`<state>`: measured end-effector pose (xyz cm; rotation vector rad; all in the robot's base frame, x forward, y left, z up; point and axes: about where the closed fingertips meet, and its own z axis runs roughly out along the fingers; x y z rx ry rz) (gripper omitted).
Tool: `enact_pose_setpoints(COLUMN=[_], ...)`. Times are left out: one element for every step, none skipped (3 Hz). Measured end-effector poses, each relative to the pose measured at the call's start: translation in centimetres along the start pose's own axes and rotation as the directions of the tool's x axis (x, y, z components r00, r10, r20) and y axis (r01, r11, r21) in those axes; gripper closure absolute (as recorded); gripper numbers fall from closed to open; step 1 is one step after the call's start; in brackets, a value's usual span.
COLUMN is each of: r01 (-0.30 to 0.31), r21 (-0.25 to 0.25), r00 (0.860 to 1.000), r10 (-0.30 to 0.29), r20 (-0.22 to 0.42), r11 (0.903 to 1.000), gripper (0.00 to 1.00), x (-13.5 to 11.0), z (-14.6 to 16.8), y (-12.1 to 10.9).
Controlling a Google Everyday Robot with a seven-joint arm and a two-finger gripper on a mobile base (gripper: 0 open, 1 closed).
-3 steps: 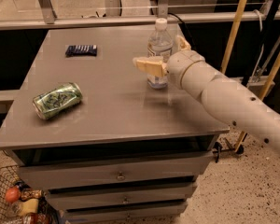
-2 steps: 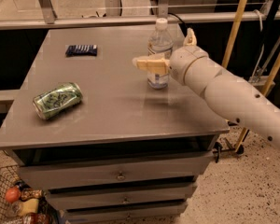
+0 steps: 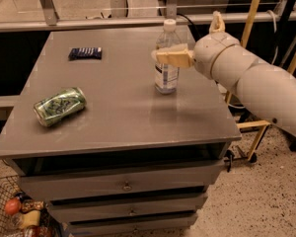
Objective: Place blue plastic bottle upright
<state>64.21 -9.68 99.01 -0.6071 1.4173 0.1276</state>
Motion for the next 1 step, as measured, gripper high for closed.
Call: enact_pose_setpoints(r01=[0.004], r21=[0.002], r00=[1.0], r10=[-0.004], r20=[-0.002], r11=[1.0], gripper=[0.0], x=[-0.12], z=[-0.19], y=[-0.19])
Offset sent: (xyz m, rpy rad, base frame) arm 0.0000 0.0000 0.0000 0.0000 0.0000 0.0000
